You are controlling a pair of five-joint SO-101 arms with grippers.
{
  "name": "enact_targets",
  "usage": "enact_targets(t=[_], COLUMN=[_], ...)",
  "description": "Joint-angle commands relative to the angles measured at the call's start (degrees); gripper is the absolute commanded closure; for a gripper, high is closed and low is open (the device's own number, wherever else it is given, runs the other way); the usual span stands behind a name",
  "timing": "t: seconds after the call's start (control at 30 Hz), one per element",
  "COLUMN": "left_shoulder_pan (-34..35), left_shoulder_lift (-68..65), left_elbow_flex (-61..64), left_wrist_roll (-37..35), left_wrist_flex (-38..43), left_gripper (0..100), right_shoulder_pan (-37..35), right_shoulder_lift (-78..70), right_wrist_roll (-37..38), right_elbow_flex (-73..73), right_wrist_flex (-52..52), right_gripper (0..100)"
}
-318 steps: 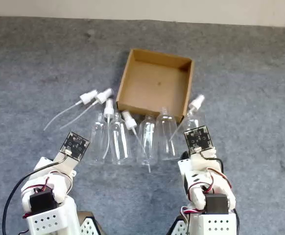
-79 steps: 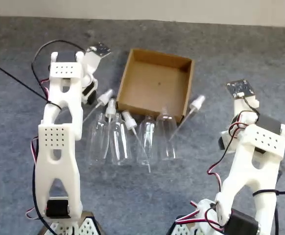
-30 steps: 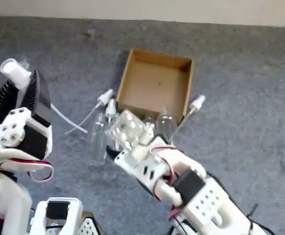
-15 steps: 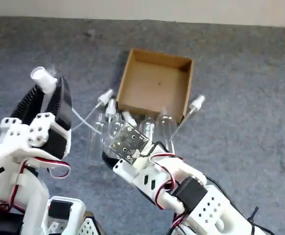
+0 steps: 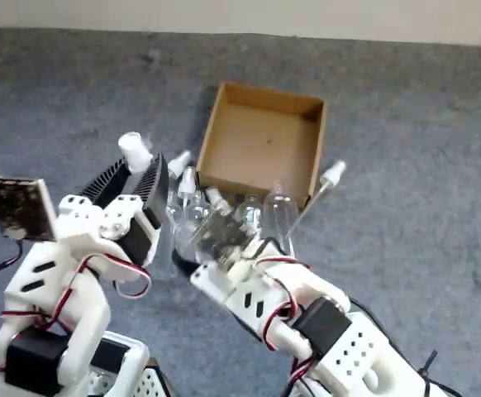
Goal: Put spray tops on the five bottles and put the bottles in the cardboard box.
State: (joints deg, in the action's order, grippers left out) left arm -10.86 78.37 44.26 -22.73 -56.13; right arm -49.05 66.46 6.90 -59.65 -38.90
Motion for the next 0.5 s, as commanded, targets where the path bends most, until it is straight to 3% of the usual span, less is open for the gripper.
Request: enact_targets(t=[0.0,0.17,0.47], left_shoulder_pan=[-3.1,-8.1,-8.3], left_shoulder_lift=[0.1,0.2,0.2], left_elbow_flex=[2.6,5.6,10.1], left_wrist_roll=[0.2,2.5,3.6], left_wrist_flex=[1.3,1.3,1.1], left_gripper=[100,100,100], right_shoulder_pan=[3.5,3.4,3.6], right_shoulder_lift=[1.5,1.5,1.5], right_wrist_roll=[-4.9,-4.9,-4.8], right_elbow_flex=[0.7,0.3,0.2], right_wrist_flex=[5.7,7.6,7.5], right_gripper=[99.4,99.4,99.4])
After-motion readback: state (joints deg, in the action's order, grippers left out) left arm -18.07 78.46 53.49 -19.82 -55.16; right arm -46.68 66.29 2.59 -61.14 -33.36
